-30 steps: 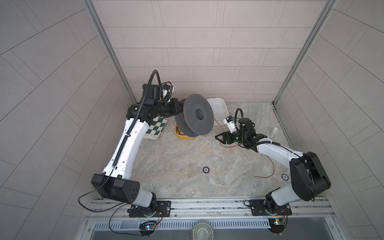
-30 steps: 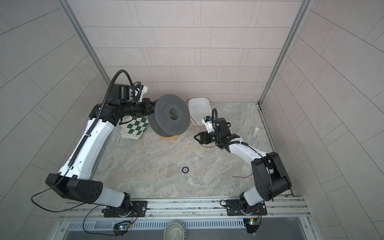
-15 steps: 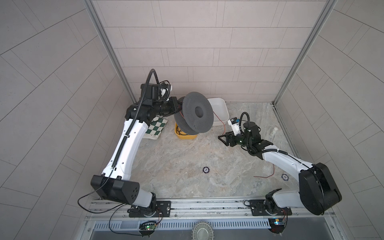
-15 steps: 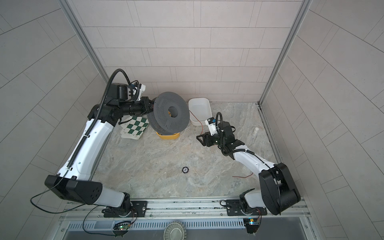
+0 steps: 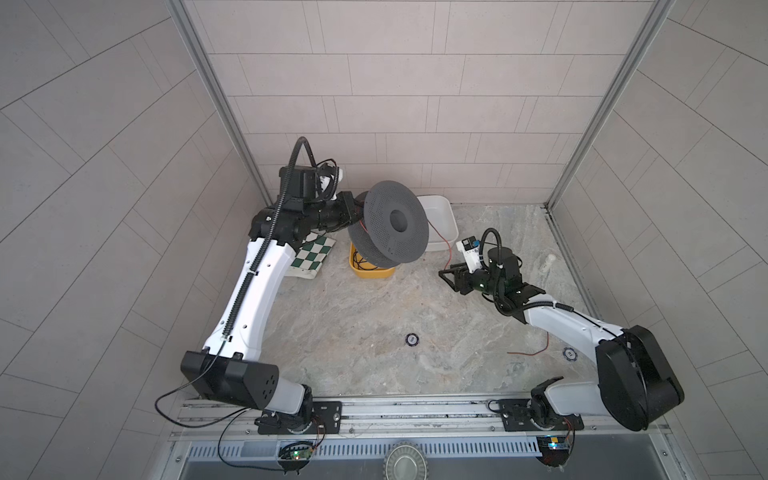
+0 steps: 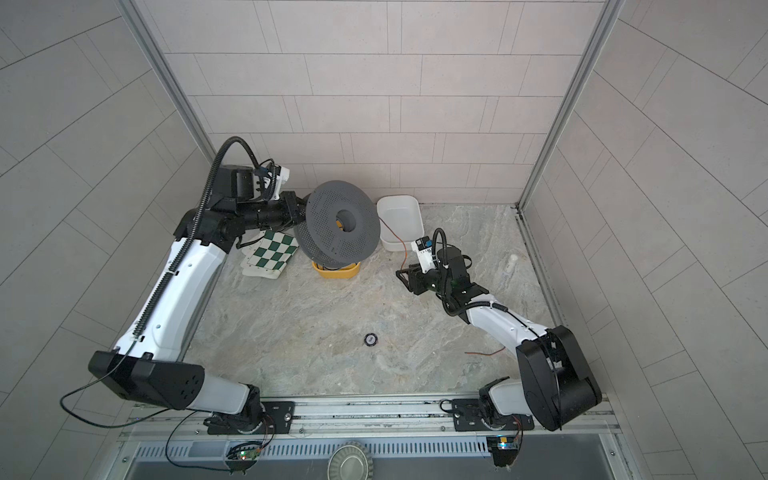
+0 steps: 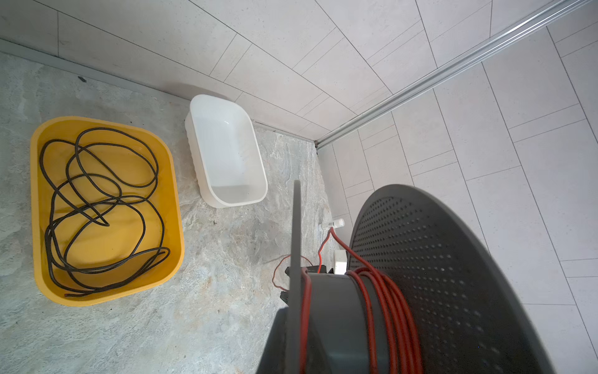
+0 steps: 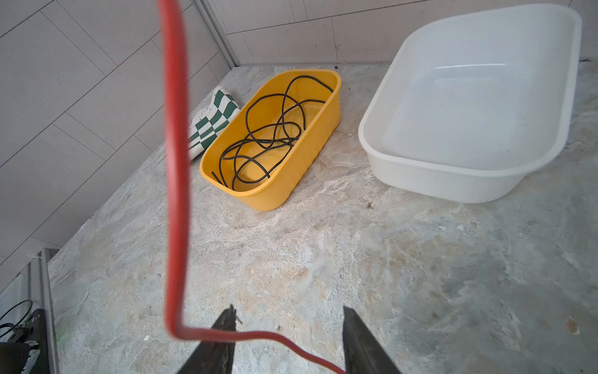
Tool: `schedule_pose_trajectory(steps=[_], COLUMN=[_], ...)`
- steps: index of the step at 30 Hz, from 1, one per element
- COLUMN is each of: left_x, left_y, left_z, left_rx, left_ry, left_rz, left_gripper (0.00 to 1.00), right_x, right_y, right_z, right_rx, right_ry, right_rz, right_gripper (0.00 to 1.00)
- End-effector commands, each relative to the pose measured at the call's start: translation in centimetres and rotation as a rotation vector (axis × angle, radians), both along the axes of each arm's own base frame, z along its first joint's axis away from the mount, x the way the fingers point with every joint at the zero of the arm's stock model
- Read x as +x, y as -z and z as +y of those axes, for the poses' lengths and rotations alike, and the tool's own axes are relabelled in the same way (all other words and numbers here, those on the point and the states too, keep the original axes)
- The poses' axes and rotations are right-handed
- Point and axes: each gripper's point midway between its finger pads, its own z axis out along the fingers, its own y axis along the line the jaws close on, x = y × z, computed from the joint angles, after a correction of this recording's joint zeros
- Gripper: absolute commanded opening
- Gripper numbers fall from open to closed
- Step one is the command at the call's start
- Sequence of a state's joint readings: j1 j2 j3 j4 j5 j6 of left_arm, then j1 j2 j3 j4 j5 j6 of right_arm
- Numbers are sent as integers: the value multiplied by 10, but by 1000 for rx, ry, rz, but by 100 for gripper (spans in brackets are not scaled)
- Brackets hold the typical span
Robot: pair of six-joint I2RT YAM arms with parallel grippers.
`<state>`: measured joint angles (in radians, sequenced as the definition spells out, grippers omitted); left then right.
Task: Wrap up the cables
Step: 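Slide the right gripper along the red cable away from the spool, then grasp the red cable and carry it toward the spool with the right gripper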
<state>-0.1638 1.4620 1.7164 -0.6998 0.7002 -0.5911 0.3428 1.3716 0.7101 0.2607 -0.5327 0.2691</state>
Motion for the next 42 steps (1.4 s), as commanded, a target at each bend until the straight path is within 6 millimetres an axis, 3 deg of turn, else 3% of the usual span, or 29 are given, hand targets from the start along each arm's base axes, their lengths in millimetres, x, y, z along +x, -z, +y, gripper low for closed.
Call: schedule_pose_trajectory(steps=[1,13,25,32,42], left_x=[-8,-9,-5,10,29], left_y=[-37,-38,-38,-25,-3], left_z=[-1,4,17,34,71], left_rx=[-56,-61,-86,-125,-81], left_ry=[16,7,-50,-178,-425], left_rz=[-107,-107,-107,-78,-31], left_gripper=[0,0,0,0,0], right_x=[10,23,20,10,-26], right_y=[4,20,46,48,52], right_z=[7,13,1,-5,14], right_rx=[-22,-29,-98,-165,-495], right_ry=[-19,-26,26,68,-22], right_rz=[-28,-7,66,83,26], right_gripper=[47,36,0,0,0])
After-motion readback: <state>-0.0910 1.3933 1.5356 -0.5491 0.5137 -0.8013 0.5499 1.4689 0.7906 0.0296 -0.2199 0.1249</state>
